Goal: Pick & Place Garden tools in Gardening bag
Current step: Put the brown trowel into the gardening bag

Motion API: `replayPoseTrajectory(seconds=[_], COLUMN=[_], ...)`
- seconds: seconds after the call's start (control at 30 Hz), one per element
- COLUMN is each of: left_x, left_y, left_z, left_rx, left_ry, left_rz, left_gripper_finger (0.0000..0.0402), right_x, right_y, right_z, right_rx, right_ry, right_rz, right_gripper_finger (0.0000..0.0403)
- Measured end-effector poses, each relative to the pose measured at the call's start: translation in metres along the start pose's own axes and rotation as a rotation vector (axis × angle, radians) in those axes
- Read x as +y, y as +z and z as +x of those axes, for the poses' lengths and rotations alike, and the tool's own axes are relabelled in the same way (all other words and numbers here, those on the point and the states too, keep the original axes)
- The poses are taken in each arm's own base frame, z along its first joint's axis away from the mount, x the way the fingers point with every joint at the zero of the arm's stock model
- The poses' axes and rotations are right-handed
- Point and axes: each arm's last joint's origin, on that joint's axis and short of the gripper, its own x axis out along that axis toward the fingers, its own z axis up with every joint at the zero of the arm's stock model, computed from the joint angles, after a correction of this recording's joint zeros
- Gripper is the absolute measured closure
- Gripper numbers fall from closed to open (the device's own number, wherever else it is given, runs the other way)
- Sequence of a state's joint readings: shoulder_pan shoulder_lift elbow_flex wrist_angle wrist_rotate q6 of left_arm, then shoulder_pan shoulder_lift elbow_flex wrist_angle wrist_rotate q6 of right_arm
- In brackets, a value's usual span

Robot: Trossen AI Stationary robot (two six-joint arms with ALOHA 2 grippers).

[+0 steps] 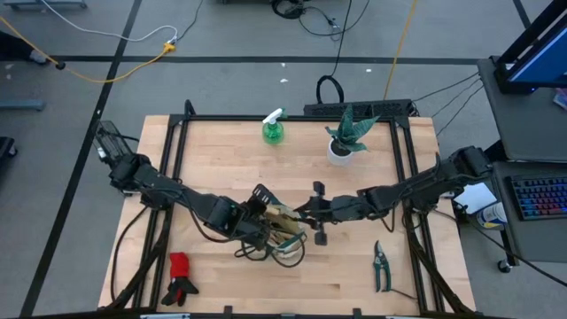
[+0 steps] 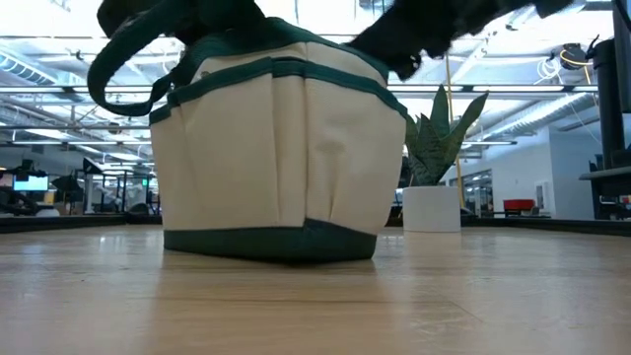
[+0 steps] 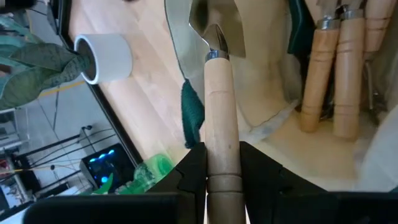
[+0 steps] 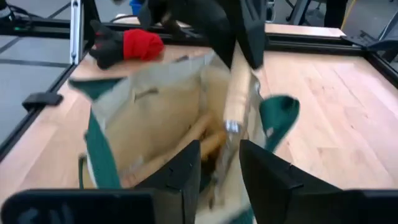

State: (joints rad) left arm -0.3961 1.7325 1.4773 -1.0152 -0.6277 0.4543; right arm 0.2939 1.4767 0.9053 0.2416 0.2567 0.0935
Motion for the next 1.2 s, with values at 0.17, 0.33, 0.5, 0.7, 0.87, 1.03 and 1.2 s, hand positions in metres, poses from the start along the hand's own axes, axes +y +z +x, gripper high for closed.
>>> replayPoseTrajectory(seconds=[0.17,0.33,0.5,0.7,0.87,1.03,1.2], left_x=[0.002,0.004,0.009,0.013,0.016,0.018,0.024], left_y=[0.001,0.002,-0.001,-0.001,0.002,0.003,0.0], left_z=[0.001,-0.005,-0.008,-0.004,-0.004,-0.003,0.003], left_rx=[-0.012,-0.049,-0.057,-0.058,-0.091,-0.112,-0.129], left_ry=[0.011,0.03,0.035,0.041,0.066,0.053,-0.005], left_rz=[0.024,0.034,0.017,0.015,0.026,-0.019,-0.211], left_gripper_finger=[0.0329,0.0329,0.0329,0.0329,0.0329,0.0329,0.0296], right_x=[0.001,-0.007,-0.01,-0.01,-0.014,-0.014,-0.012], right_y=[0.003,0.001,-0.001,-0.002,-0.005,-0.007,-0.008], right_z=[0.016,0.024,0.024,0.024,0.024,0.024,0.024], right_rx=[0.025,0.037,0.065,0.072,0.105,0.121,0.121], right_ry=[-0.009,-0.04,-0.051,-0.052,-0.065,-0.068,-0.064], right_rz=[0.026,0.064,0.073,0.071,0.079,0.074,0.067], right_gripper_finger=[0.0307,0.0307,0.0307,0.0308,0.0339,0.0395,0.0398])
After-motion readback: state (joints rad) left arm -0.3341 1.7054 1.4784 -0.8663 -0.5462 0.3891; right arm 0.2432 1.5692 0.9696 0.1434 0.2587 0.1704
